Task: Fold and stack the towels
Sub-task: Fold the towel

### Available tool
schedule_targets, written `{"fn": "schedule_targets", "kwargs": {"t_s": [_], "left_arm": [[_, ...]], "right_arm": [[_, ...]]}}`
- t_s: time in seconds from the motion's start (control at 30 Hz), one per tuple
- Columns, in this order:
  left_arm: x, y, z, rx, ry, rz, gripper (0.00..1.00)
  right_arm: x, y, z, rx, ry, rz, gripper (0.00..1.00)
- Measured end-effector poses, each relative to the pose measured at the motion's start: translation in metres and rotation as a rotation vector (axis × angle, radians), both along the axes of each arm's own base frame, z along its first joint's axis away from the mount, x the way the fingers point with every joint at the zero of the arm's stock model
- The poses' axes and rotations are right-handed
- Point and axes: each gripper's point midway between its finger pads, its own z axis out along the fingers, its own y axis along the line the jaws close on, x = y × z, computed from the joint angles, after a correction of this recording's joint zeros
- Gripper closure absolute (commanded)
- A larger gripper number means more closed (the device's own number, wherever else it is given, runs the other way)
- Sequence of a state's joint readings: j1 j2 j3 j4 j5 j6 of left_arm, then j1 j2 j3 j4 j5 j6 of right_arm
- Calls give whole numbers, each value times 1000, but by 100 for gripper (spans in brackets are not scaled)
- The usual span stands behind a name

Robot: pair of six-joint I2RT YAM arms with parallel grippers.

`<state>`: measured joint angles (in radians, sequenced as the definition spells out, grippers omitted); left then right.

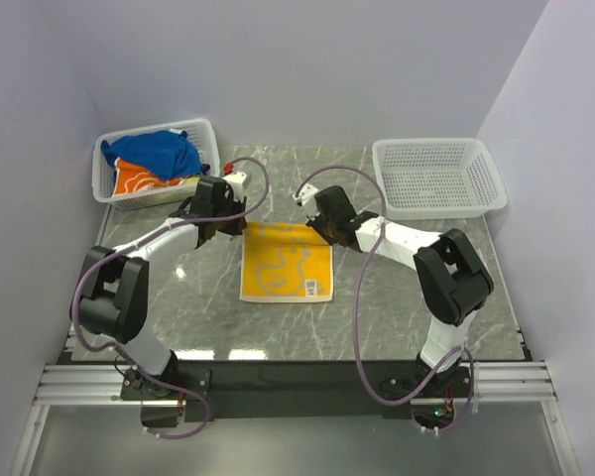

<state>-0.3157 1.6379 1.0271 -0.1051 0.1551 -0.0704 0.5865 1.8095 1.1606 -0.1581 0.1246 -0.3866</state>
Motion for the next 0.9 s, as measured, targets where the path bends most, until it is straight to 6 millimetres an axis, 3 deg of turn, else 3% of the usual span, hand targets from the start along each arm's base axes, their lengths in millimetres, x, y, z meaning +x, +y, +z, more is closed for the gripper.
{"fn": "schedule_targets", "kwargs": {"t_s": [0.13,0.3,0.53,0.9], "left_arm": [[-11,-3,8,-11,-23,22,99],[-35,-10,1,-14,-4,59,99],[-60,-11,-13,-11,41,149,99],[-71,0,4,-61,38,270,99]], "right_arm": [[-9,-1,8,6,-31,-5,100],[-25,-6,16,25,-50,-19,100],[-52,-7,9,46,-20,-27,100],[-82,3,26,143,-10,-36,100]]}}
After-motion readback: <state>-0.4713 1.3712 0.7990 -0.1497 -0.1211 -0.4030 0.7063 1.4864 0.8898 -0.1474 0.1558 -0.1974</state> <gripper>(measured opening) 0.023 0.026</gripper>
